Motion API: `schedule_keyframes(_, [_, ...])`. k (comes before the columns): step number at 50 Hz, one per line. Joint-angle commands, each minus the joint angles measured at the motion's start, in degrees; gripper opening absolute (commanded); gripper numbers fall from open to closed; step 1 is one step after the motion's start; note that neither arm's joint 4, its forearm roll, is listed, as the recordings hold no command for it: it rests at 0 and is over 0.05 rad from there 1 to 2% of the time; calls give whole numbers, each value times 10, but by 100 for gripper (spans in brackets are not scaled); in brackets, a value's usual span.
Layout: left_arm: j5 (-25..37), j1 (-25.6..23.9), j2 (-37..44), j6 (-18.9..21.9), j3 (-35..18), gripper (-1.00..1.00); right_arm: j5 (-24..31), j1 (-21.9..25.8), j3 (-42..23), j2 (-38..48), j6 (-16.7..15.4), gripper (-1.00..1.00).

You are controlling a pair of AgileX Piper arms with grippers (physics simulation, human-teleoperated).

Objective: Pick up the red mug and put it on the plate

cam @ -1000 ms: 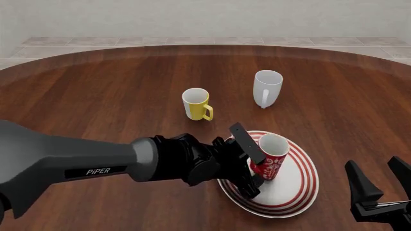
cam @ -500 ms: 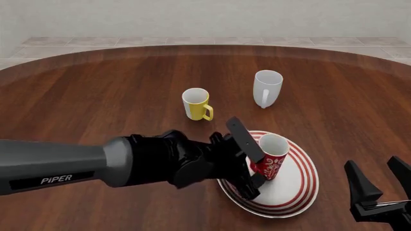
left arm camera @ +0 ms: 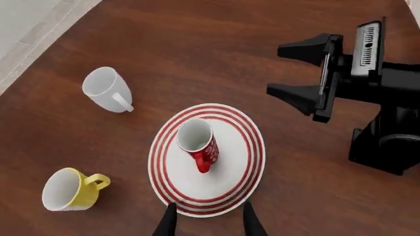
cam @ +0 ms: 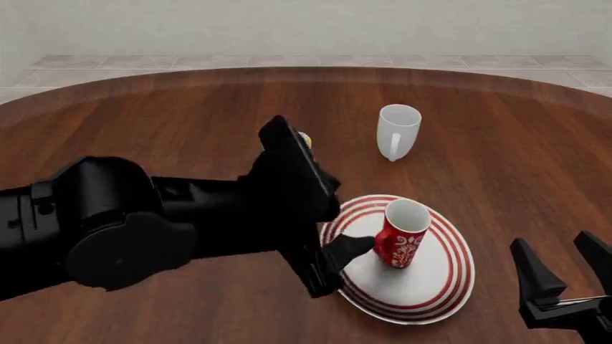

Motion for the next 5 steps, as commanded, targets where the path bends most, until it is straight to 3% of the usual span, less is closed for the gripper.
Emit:
schedule_keyframes(1, [51,12,-129,27,12,100,-3,0,0,4,-3,100])
schedule_keyframes(2, [60,7,-135,18,7,100,-3,1,0,4,-3,100])
schedule_keyframes(5, [67,15,-171,42,19,100,-2,2,0,4,-4,100])
